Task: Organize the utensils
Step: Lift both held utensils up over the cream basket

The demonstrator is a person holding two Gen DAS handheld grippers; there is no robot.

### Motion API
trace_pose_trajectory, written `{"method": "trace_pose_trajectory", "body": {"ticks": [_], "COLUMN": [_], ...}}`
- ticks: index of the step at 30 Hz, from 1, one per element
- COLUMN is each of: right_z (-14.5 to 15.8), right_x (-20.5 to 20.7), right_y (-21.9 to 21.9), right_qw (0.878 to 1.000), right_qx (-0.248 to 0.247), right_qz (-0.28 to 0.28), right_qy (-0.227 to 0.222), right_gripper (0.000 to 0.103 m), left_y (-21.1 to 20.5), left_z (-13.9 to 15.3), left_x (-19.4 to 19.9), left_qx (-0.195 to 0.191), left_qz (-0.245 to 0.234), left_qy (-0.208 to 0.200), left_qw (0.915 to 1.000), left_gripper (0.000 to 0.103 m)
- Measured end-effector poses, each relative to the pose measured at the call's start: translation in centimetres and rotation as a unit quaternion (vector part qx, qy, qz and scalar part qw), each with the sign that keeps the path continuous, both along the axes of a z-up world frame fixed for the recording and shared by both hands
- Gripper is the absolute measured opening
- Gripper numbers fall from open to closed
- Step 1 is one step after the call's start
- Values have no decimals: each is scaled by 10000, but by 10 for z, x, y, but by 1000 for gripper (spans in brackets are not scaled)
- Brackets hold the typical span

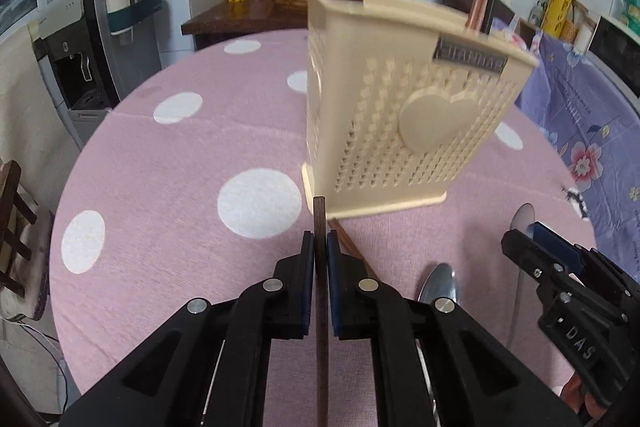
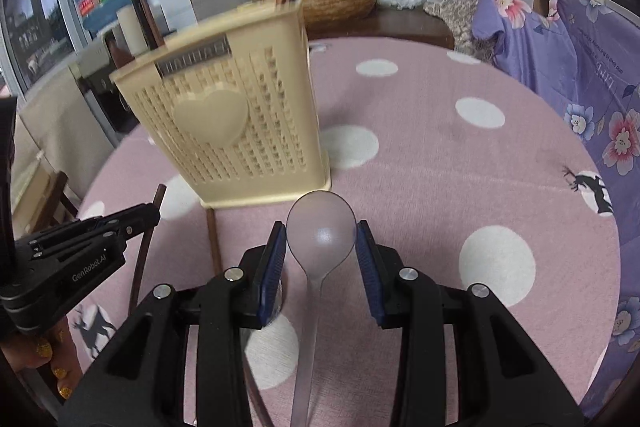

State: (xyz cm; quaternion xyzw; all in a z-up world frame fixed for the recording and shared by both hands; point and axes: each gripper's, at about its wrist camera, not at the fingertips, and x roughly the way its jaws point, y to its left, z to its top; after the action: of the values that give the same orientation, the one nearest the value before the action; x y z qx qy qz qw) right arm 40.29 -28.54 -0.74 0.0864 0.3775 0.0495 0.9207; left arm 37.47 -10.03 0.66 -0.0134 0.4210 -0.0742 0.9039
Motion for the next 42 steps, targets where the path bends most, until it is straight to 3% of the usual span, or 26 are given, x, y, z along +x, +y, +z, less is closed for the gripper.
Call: {"method": "trace_pose_trajectory", "body": {"ticks": [6,17,18,27,29,31,32,42], "right_z": [34,63,63,55,49,40,34,-26], "right_x": [-13,-33,-34,-31,-25,-19,-15,45], "right_y": [-6,-6,-5,-5,-3,-3,-3,20], "right_qw": [9992,9980,9980,9981,9980,9985,9987,9948], "right_qx": [81,-118,-135,-187,-224,-292,-274,-461], "right_qz": [58,243,277,300,461,355,344,516], "right_qy": [-376,-565,-543,-495,-382,-305,-266,750], "right_gripper": [37,35,4,3,11,43,50,51], "left_y": [10,19,19,27,28,29,30,29], "left_z": [43,91,93,94,94,94,95,103], "left_x": [-14,-39,-40,-44,-44,-44,-44,-50], "left_qx": [-131,-132,-119,-116,-129,-177,-189,-218], "left_qz": [13,-16,-14,37,44,39,42,-26], "left_qy": [-573,-1346,-1387,-1434,-1424,-1411,-1418,-1537], "left_qw": [9983,9908,9903,9896,9897,9898,9897,9879], "left_gripper": [8,8,8,8,8,8,8,8]}}
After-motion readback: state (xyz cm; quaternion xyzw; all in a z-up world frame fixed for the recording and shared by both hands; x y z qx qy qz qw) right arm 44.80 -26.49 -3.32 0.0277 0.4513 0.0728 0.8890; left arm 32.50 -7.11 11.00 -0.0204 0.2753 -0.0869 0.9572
